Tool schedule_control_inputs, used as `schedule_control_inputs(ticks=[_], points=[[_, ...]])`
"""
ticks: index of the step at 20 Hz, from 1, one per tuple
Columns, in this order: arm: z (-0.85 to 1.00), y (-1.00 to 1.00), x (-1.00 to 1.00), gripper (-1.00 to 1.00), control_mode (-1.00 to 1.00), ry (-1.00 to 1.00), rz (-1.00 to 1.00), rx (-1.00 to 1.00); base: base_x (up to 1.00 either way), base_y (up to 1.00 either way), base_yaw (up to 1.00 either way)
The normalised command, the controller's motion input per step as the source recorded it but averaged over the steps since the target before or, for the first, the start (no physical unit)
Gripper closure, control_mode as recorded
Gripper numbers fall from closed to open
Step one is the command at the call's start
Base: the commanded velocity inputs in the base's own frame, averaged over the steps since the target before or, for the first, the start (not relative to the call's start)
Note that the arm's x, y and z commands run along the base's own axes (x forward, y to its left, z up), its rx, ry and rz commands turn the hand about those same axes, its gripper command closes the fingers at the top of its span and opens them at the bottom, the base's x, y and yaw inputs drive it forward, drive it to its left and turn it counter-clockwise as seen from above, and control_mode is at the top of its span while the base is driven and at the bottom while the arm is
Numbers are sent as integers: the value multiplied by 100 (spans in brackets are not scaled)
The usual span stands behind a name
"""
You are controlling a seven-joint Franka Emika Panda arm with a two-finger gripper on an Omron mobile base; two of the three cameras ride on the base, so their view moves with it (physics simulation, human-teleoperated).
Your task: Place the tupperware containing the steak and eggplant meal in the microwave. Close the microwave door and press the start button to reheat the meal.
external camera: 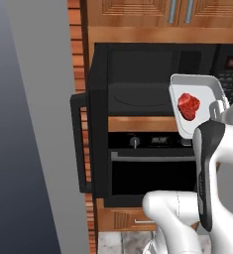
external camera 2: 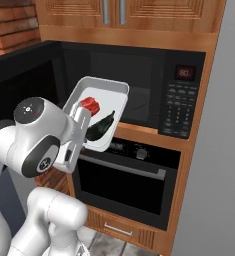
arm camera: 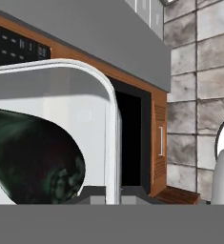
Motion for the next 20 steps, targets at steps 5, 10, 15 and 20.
schedule_control_inputs(ticks=[5,10,15,20], points=[[0,1,17,100,-100,0,0,0,12,6,0],[0,0,16,100,-100,0,0,0,0,0,0],[0,0,42,100,-100,3,0,0,0,0,0],[-18,0,65,100,-100,7,0,0,0,0,0]])
